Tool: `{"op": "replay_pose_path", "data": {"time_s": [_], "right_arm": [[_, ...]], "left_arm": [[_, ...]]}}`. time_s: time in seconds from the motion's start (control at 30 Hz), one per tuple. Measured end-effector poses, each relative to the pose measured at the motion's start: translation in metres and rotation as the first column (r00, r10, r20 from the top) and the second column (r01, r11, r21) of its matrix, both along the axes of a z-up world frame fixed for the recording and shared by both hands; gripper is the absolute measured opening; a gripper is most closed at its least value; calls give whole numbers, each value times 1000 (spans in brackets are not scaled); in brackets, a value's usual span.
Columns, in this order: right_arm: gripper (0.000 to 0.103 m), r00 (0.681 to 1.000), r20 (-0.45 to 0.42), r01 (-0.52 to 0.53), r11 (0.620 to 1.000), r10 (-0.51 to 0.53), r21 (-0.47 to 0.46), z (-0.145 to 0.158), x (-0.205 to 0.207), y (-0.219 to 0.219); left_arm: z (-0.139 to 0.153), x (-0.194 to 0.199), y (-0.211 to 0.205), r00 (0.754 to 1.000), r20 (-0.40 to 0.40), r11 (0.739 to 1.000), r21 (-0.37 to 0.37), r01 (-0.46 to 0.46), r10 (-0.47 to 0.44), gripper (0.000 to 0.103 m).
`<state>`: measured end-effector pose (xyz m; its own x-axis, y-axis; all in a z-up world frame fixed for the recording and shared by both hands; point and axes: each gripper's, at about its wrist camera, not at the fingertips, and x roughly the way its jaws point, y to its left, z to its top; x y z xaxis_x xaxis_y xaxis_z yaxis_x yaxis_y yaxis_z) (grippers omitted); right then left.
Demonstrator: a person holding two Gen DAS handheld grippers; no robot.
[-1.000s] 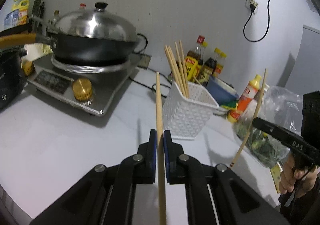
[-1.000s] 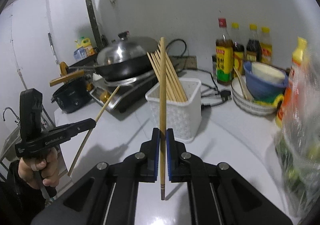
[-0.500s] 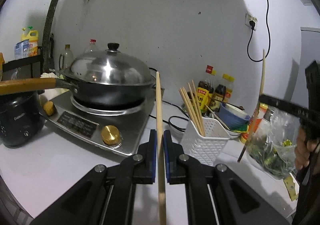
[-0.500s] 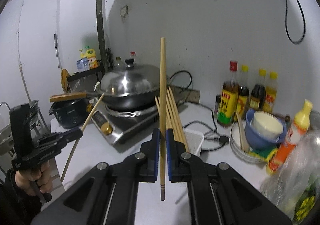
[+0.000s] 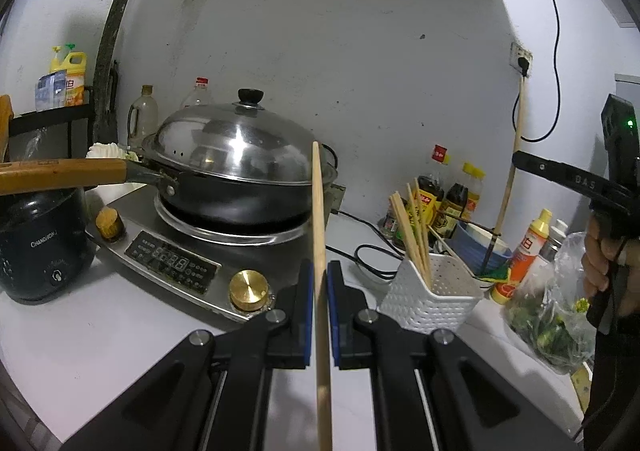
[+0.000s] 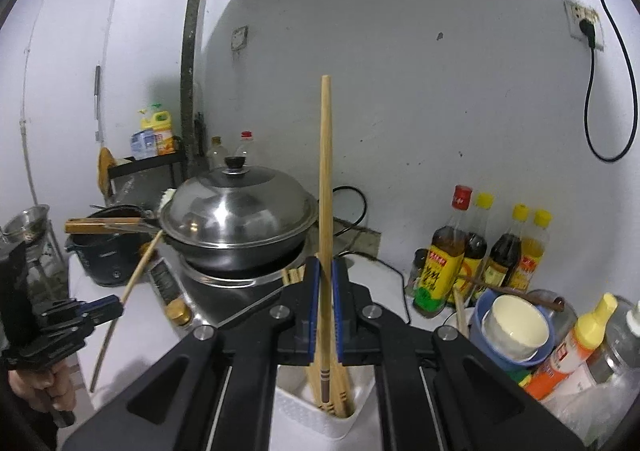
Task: Organize utensils
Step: 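Lower the right gripper's chopstick into the basket and open it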
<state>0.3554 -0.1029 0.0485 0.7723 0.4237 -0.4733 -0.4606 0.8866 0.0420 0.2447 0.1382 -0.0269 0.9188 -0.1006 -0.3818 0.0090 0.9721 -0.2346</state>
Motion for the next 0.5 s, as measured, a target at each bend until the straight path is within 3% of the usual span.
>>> {"op": "replay_pose_path", "data": {"time_s": [0.17, 0.5], "right_arm": [[6, 1000, -1, 17, 998, -17, -60, -18, 15, 10], [6, 995, -94, 20, 988, -35, -152, -83, 34, 24]], "left_arm": [[-3, 5, -2, 1000, -6, 1000, 3, 2, -2, 6], [-4, 14, -10, 1000, -18, 1000, 6, 5, -5, 6]]}}
